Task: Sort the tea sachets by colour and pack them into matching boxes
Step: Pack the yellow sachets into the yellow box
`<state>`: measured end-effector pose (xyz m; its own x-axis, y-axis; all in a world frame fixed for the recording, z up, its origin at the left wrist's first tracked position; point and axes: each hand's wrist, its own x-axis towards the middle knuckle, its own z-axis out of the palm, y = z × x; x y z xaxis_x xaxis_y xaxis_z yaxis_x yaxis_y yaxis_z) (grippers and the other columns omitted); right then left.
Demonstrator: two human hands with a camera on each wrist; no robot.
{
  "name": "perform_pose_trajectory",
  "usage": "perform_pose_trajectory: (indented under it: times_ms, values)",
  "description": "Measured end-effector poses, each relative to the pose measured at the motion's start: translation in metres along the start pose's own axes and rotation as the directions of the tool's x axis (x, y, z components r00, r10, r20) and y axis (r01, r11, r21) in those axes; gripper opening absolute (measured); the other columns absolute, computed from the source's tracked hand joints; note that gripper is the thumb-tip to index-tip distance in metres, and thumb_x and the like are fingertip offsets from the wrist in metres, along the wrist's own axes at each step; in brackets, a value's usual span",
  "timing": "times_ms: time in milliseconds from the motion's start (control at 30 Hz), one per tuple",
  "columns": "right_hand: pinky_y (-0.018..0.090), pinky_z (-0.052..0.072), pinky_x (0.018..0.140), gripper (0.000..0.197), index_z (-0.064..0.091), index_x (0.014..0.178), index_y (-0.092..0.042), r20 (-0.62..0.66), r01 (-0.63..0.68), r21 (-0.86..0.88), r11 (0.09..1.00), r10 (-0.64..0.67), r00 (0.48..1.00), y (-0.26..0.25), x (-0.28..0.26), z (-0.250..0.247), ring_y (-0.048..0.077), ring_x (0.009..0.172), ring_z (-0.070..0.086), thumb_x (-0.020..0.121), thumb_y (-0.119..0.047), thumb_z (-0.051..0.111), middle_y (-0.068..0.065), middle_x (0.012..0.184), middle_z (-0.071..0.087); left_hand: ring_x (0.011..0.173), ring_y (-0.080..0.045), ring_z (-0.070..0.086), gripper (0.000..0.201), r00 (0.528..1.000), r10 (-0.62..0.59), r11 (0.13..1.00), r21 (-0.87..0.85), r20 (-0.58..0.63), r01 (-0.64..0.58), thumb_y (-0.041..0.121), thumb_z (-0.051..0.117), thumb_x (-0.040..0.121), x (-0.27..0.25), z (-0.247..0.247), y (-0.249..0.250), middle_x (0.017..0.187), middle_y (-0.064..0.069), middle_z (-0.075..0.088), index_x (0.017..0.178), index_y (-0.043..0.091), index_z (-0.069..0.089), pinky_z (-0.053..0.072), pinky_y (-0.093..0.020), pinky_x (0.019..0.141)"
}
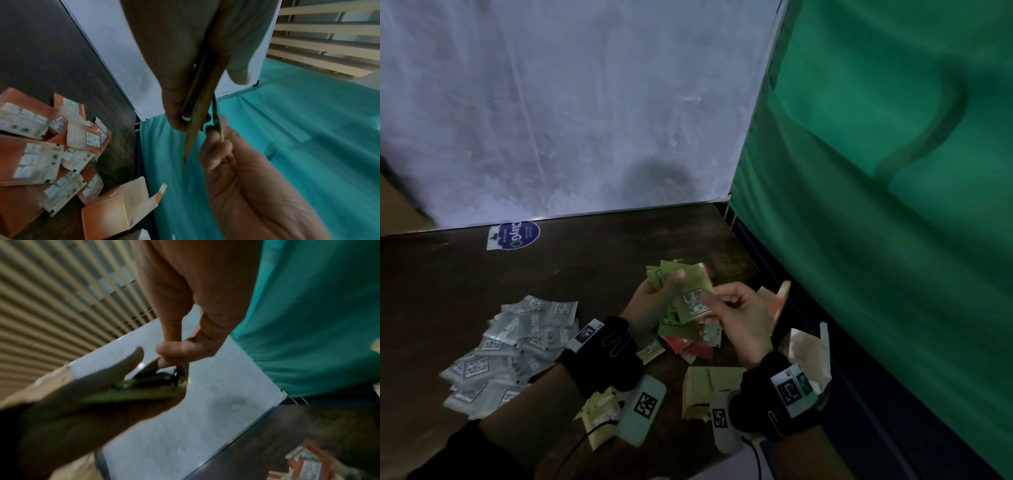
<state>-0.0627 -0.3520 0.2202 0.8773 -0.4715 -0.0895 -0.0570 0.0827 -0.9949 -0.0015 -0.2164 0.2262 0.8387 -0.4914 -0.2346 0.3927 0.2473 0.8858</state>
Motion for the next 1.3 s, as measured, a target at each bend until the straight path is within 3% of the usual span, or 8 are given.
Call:
perform_pose_trajectory:
  times_ms: [133,267,333,467,667,867,1133,1300]
  values:
    - [0.019,0.046,0.070,0.032,0.065,0.096,-0.021,0.142,0.261,-0.592,0.763,-0.220,0.965,0.000,0.005,0.008,-0.003,0.081,0.057,0.073,-0.036,0.080,-0.008,0.095,0.060,0.094,-0.037,0.063,0.036,0.999,-0.039,0.999,0.022,-0.033,0.039,0.018,0.058,0.089,0.005,-0.003,0.000,0.113,-0.029,0.061,0.117,-0.004,0.058,0.051,-0.050,0.084]
    - [0.026,0.026,0.110,0.119,0.021,0.146,-0.032,0.468,0.422,-0.714,0.559,-0.067,0.881,-0.011,0.011,0.007,0.005,0.136,0.023,0.049,-0.048,0.089,-0.012,0.149,0.019,0.073,-0.028,0.066,0.027,0.990,-0.141,0.990,0.014,-0.018,0.141,0.022,0.051,0.095,0.010,-0.011,0.002,0.093,-0.019,0.065,0.107,0.001,0.061,0.055,-0.036,0.068]
    - [0.030,0.019,0.113,0.128,0.011,0.150,-0.028,0.558,0.510,-0.723,0.466,-0.041,0.829,-0.012,0.012,0.012,0.003,0.140,0.013,0.051,-0.045,0.089,-0.009,0.156,0.014,0.087,-0.032,0.067,0.038,0.978,-0.204,0.979,0.029,0.040,0.203,0.036,0.049,0.094,0.010,-0.010,0.002,0.101,-0.019,0.067,0.110,0.004,0.062,0.054,-0.041,0.082]
    - [0.029,0.038,0.106,0.095,0.036,0.138,-0.028,0.502,0.446,-0.670,0.594,-0.079,0.861,-0.012,0.014,0.018,0.004,0.121,0.042,0.060,-0.037,0.088,-0.009,0.134,0.045,0.100,-0.026,0.066,0.055,0.955,-0.252,0.968,0.050,0.156,0.247,0.052,0.044,0.088,0.011,-0.007,0.004,0.110,-0.015,0.068,0.115,0.009,0.064,0.051,-0.038,0.086]
    - [0.021,0.038,0.097,0.100,0.031,0.138,-0.029,0.455,0.370,-0.687,0.626,-0.027,0.890,-0.005,0.016,0.013,-0.001,0.114,0.037,0.057,-0.040,0.089,-0.013,0.128,0.040,0.090,-0.021,0.068,0.053,0.918,-0.285,0.957,0.034,0.276,0.287,0.051,0.052,0.082,0.006,-0.015,0.000,0.106,-0.012,0.068,0.115,0.011,0.062,0.054,-0.031,0.071]
    - [0.036,0.050,0.096,0.092,0.034,0.119,-0.045,0.367,0.251,-0.550,0.796,-0.040,0.929,0.004,0.018,0.006,0.004,0.115,0.052,0.046,-0.043,0.091,-0.012,0.124,0.053,0.096,-0.022,0.068,0.044,0.922,-0.233,0.969,-0.005,0.309,0.246,0.025,0.066,0.083,0.005,-0.021,-0.001,0.109,-0.014,0.068,0.119,0.001,0.056,0.056,-0.029,0.076]
    - [0.024,0.036,0.106,0.105,0.027,0.141,-0.033,0.493,0.413,-0.611,0.675,-0.084,0.866,0.001,0.010,0.008,-0.001,0.125,0.037,0.057,-0.033,0.090,-0.017,0.135,0.038,0.124,-0.037,0.050,0.070,0.908,-0.283,0.958,0.045,0.309,0.283,0.062,0.050,0.083,0.007,-0.022,-0.002,0.132,-0.024,0.053,0.128,0.010,0.056,0.035,-0.052,0.109]
    - [0.027,0.034,0.108,0.104,0.024,0.146,-0.030,0.588,0.547,-0.606,0.578,-0.138,0.797,0.010,0.012,0.010,0.005,0.130,0.033,0.063,-0.035,0.086,-0.009,0.142,0.038,0.102,-0.033,0.064,0.064,0.917,-0.266,0.963,0.034,0.298,0.269,0.055,0.071,0.070,0.008,-0.023,0.002,0.110,-0.021,0.065,0.112,0.006,0.066,0.051,-0.043,0.092]
